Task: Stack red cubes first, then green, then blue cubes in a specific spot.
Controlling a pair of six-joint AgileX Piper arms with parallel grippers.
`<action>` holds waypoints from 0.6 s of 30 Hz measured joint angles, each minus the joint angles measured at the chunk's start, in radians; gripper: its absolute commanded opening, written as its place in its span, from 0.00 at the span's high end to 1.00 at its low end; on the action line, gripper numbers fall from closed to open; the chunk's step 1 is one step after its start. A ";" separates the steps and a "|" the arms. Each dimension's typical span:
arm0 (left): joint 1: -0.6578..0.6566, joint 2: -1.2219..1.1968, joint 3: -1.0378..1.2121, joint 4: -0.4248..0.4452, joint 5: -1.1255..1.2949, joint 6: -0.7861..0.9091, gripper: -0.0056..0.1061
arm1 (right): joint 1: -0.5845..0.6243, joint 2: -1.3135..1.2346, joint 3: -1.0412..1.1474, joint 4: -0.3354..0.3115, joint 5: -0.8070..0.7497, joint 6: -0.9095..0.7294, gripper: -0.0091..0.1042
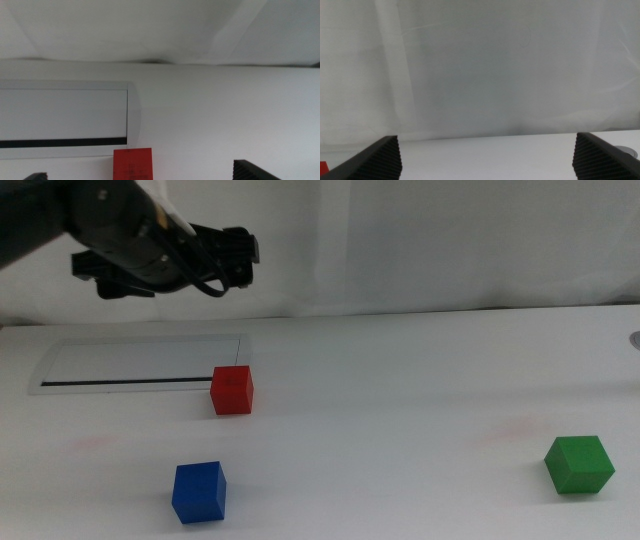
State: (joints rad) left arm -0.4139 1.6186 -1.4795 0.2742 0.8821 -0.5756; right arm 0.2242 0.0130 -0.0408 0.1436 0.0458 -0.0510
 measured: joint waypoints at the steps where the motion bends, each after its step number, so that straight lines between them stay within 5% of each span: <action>1: 0.000 0.024 -0.012 0.000 0.008 0.000 0.14 | 0.000 0.000 0.000 0.000 0.000 0.000 0.10; 10: 0.000 0.201 -0.118 -0.005 0.066 0.031 0.14 | 0.000 0.000 0.000 0.000 0.000 0.000 0.10; 18: 0.036 0.307 -0.120 -0.118 0.073 0.102 0.14 | 0.000 0.000 0.000 0.000 0.000 0.000 0.10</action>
State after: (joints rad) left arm -0.3776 1.9257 -1.5991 0.1561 0.9547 -0.4738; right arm 0.2242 0.0130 -0.0408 0.1436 0.0458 -0.0510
